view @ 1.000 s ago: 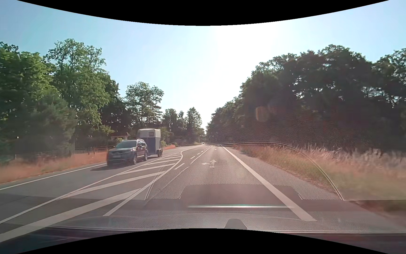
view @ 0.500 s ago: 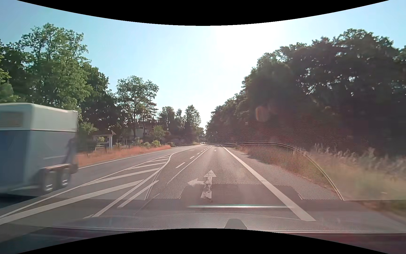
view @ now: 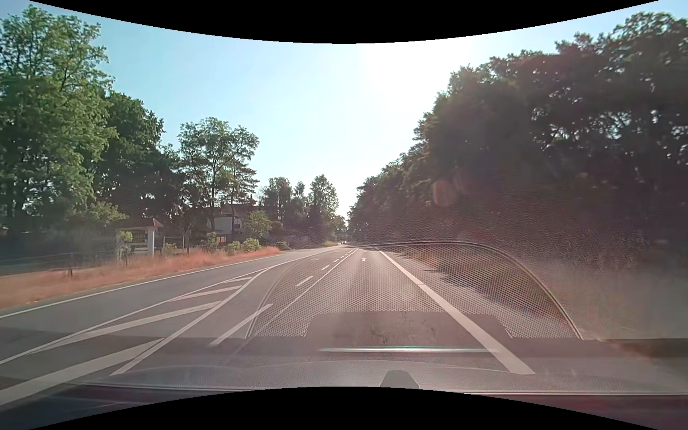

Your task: Follow the waypoints while adhering to traffic rules and regulations

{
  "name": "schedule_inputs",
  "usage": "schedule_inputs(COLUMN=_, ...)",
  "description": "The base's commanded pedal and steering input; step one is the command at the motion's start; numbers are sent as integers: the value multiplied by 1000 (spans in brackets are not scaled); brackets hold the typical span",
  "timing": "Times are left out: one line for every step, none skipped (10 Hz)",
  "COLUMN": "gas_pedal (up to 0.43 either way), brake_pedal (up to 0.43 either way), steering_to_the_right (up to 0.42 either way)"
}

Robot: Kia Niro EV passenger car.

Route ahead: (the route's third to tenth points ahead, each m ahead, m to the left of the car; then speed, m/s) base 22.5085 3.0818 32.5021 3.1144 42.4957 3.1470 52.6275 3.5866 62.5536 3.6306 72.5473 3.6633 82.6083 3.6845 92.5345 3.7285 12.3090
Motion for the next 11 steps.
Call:
schedule_inputs(gas_pedal=67, brake_pedal=0, steering_to_the_right=-3)
schedule_inputs(gas_pedal=67, brake_pedal=0, steering_to_the_right=-3)
schedule_inputs(gas_pedal=67, brake_pedal=0, steering_to_the_right=-3)
schedule_inputs(gas_pedal=67, brake_pedal=0, steering_to_the_right=-3)
schedule_inputs(gas_pedal=67, brake_pedal=0, steering_to_the_right=-3)
schedule_inputs(gas_pedal=67, brake_pedal=0, steering_to_the_right=-3)
schedule_inputs(gas_pedal=67, brake_pedal=0, steering_to_the_right=-3)
schedule_inputs(gas_pedal=67, brake_pedal=0, steering_to_the_right=-3)
schedule_inputs(gas_pedal=67, brake_pedal=0, steering_to_the_right=-3)
schedule_inputs(gas_pedal=67, brake_pedal=0, steering_to_the_right=-3)
schedule_inputs(gas_pedal=67, brake_pedal=0, steering_to_the_right=-3)
